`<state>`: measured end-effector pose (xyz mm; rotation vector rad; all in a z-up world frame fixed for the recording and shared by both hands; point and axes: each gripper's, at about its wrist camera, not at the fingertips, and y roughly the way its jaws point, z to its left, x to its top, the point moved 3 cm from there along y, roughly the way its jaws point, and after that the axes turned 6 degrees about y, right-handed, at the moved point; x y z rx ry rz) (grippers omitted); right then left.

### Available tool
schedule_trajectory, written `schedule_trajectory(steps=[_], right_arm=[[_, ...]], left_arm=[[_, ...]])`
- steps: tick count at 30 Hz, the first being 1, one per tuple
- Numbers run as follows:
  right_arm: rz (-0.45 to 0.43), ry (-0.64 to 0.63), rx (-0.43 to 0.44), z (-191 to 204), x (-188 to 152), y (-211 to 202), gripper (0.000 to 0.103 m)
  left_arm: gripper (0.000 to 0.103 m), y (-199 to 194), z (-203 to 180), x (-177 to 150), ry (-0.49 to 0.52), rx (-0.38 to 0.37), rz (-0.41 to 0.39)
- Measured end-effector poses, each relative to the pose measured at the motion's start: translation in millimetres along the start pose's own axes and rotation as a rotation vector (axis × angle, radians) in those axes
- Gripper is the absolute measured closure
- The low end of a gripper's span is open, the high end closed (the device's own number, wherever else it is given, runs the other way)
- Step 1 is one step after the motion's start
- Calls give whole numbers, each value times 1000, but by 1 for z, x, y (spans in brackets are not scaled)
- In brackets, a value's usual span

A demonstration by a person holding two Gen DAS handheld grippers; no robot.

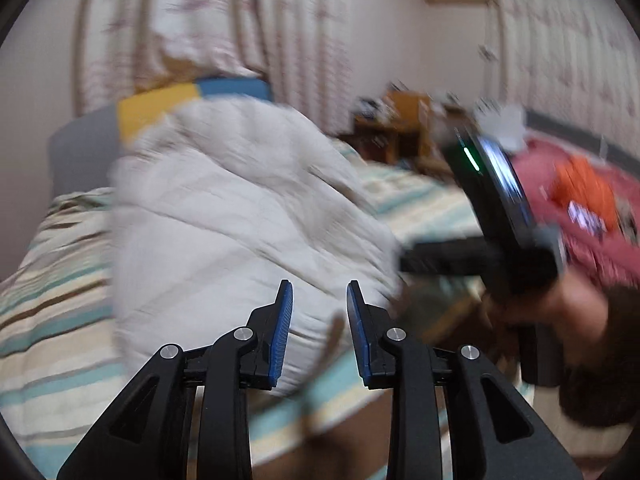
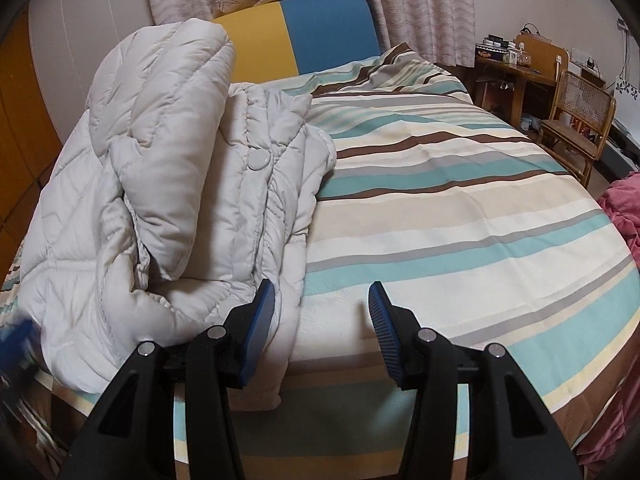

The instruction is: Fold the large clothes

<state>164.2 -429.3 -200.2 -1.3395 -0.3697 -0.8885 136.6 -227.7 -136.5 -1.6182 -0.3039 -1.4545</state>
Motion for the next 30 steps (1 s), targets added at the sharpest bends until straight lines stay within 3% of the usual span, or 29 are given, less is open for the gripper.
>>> schedule_trajectory(steps=[2,3,7,11,14,20,25,30], right_arm=[[0,-2,-10,-2,0,-1,55],[5,0,-14,-3,1,-2,55],[-35,29,-11,-9,19,-17,56],[-138,50,18,0,54,-46,57],[-199,21,75,26,84,-62,56],[-210,-85,174,94,123,-51,56],[-184,-150,161,128,141,-9,57],[-148,-169,64,113,142,39,59]], left_arm=[[57,-2,33,14,-71,103,-14],[42,0,47,19,-102,141,-13],[40,16,117,39,-248,272,-5],[40,42,154,54,-288,368,38],[40,56,166,54,-313,377,70],[40,84,158,65,-302,363,95],[40,99,149,69,-283,362,115],[40,116,143,73,-268,337,130]])
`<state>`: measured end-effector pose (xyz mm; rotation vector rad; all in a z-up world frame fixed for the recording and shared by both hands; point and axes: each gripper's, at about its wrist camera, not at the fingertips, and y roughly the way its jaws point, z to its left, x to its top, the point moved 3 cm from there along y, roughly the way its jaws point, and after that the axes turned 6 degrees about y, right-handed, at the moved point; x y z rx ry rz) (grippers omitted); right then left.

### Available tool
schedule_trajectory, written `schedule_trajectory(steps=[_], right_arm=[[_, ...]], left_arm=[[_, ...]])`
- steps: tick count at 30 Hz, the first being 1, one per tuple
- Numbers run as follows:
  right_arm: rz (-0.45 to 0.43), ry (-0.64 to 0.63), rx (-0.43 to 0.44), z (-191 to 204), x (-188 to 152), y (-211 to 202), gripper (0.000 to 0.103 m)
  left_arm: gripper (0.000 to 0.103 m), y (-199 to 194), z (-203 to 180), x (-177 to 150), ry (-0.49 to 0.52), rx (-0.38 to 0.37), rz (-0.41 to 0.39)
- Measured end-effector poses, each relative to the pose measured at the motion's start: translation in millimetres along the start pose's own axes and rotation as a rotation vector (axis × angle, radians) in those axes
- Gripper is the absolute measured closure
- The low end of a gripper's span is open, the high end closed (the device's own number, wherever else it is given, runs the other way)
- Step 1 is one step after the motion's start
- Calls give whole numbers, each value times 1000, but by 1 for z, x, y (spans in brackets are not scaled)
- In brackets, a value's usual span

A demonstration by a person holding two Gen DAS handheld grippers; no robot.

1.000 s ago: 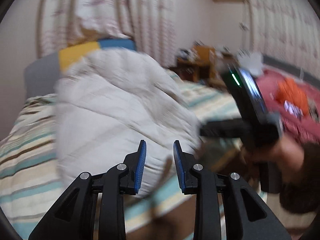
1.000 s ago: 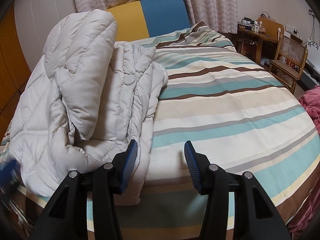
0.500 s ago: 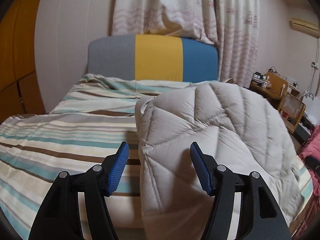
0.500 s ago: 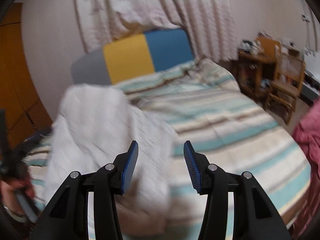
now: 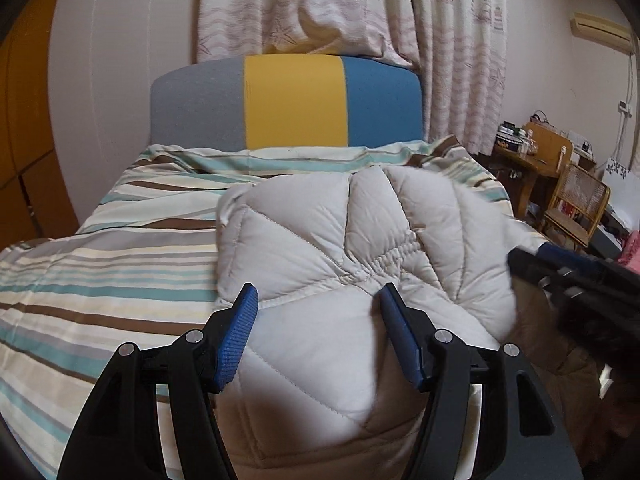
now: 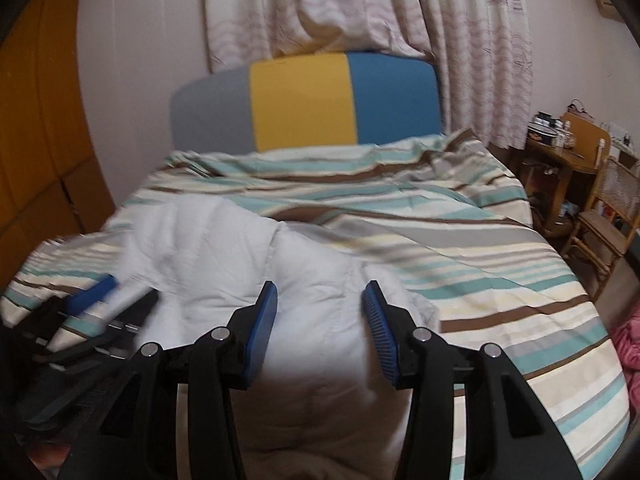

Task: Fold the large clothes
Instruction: 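Press both open tools onto the folded jacket to tidy it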

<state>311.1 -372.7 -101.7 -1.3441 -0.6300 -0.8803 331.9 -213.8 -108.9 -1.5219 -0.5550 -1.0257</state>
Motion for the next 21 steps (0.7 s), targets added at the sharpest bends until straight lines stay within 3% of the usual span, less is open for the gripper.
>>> schedule_trajectory(steps=[8,13,17,21], right_arm=[[43,89,-90,-65,-28,36,58],[73,176,-88,-100,-43,55,57],[114,208,-79,-107,-46,66,57],[123,160,-131,-98,-47,78,56]], left_arm=[[40,28,-48,7,104,-49,45],[34,58,-70,5,139,-77,100],[31,80,-74,-4,139,-73,92],[31,96,-66,-11,99,-94,110]])
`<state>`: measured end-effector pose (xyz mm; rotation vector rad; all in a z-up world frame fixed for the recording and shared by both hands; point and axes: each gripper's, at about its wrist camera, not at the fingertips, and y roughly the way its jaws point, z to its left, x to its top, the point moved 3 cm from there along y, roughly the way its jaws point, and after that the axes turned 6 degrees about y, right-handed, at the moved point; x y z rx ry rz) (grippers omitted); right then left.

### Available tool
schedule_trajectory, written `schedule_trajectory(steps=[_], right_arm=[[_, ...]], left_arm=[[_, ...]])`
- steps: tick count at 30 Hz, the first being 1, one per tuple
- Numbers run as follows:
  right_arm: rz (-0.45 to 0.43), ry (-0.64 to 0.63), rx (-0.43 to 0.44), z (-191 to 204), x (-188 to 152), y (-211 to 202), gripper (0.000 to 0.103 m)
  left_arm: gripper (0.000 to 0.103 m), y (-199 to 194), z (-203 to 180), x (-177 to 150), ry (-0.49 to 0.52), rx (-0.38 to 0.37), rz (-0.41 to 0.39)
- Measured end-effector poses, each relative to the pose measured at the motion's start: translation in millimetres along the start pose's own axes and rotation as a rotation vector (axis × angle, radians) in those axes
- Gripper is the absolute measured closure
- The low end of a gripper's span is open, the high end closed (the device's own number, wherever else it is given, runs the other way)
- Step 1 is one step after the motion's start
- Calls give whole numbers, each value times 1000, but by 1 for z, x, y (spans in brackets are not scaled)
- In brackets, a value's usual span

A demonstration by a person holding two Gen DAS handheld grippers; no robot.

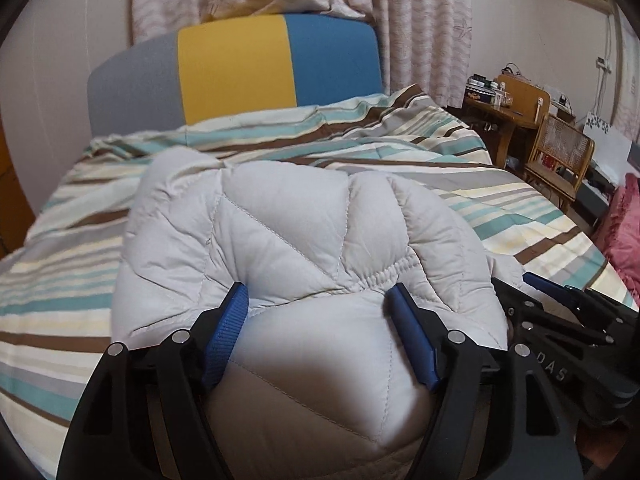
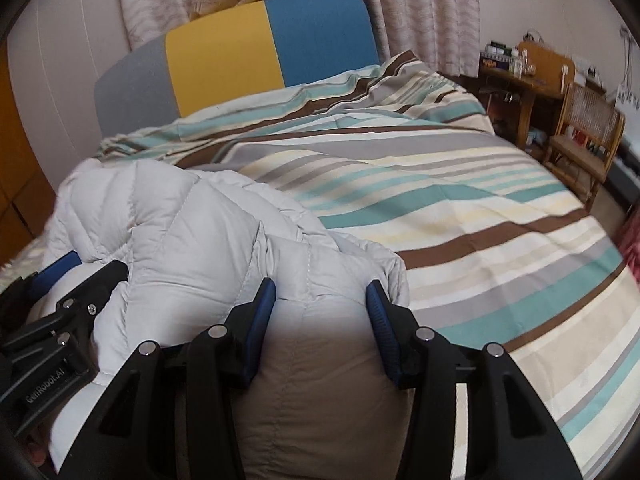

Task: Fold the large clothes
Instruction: 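Press both open tools onto the folded jacket to tidy it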

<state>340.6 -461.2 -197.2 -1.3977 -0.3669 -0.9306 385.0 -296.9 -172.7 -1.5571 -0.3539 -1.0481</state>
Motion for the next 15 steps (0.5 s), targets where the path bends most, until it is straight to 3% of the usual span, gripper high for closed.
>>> schedule_trajectory(steps=[9,15], right_arm=[[-20,-45,-21,4,-1,-1,56],[-48,-52,-11,5,-2,-8,56]], left_arm=[[30,-12,3,-2,9,8,4],[24,-34,3,-4,25,16,-2]])
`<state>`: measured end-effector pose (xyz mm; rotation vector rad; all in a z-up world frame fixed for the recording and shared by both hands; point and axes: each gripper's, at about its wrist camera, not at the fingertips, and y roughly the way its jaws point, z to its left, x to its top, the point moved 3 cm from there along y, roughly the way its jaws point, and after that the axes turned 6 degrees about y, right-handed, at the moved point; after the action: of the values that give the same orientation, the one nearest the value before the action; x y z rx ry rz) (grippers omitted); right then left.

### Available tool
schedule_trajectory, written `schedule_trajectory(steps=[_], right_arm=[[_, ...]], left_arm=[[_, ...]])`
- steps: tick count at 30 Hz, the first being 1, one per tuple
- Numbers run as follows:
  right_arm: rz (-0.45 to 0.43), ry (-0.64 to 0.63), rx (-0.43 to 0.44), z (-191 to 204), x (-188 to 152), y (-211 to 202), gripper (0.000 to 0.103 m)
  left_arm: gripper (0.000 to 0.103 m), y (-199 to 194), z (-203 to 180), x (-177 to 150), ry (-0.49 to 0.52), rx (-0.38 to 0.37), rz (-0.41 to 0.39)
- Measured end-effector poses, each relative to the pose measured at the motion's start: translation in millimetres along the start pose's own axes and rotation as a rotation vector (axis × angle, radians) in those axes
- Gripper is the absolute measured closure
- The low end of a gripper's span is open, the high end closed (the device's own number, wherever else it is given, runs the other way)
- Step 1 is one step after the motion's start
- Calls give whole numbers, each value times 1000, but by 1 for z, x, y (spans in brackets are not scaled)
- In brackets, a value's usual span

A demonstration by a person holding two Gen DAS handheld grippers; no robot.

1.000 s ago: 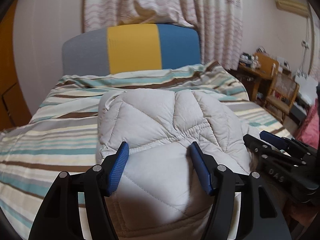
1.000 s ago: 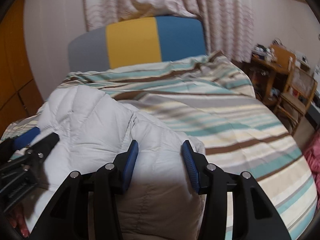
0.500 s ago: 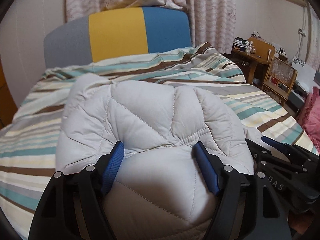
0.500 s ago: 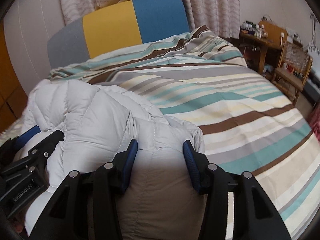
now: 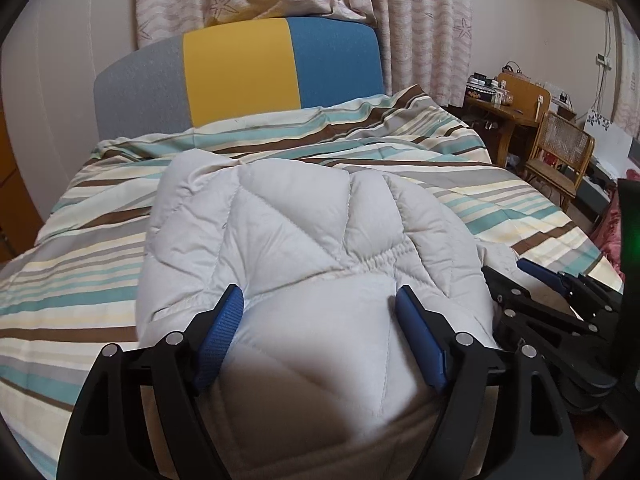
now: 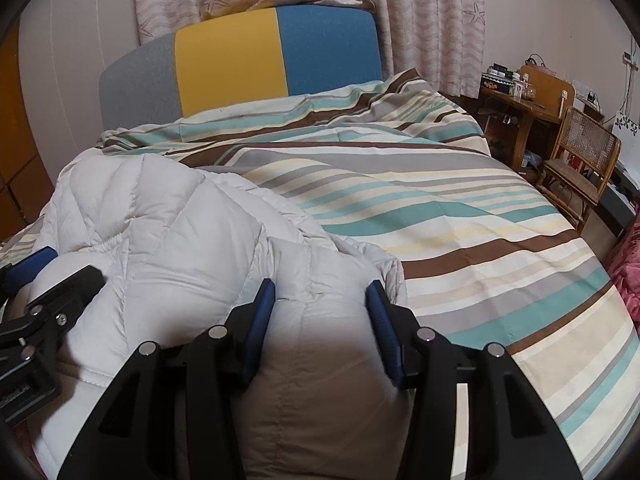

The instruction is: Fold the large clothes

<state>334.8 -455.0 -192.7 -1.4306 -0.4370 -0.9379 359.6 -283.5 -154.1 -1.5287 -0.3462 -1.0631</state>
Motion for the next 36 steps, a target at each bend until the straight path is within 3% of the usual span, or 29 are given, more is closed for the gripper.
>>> schedule_trajectory(steps=[4,6,9,11,15,19,23,31,36], right_arm=[[-7,3,17,-2,0,-7,55],[12,-8,28,-1,3,-8,55],[63,-56,25,5,14,-16,54],[32,-45,72,9,27,-33,54],[-55,-59,167,33,61,-58,54],[24,-99,161,56,74,-20,54],[147,-61,137,50,53,41,53],[117,-66,51,48,41,73,52],[83,-82,51,49,39,66,50]], left_arm=[[15,-19,10,11,-20,13,-62],[14,-21,27,22,-81,44,-84],[14,-3,45,29,-136,64,-20],[14,18,48,28,-137,35,65],[14,25,43,23,-120,47,69],[13,29,39,20,-95,64,75],[12,41,44,17,-124,42,103],[7,74,43,11,-125,51,137],[7,57,38,6,-107,70,100]])
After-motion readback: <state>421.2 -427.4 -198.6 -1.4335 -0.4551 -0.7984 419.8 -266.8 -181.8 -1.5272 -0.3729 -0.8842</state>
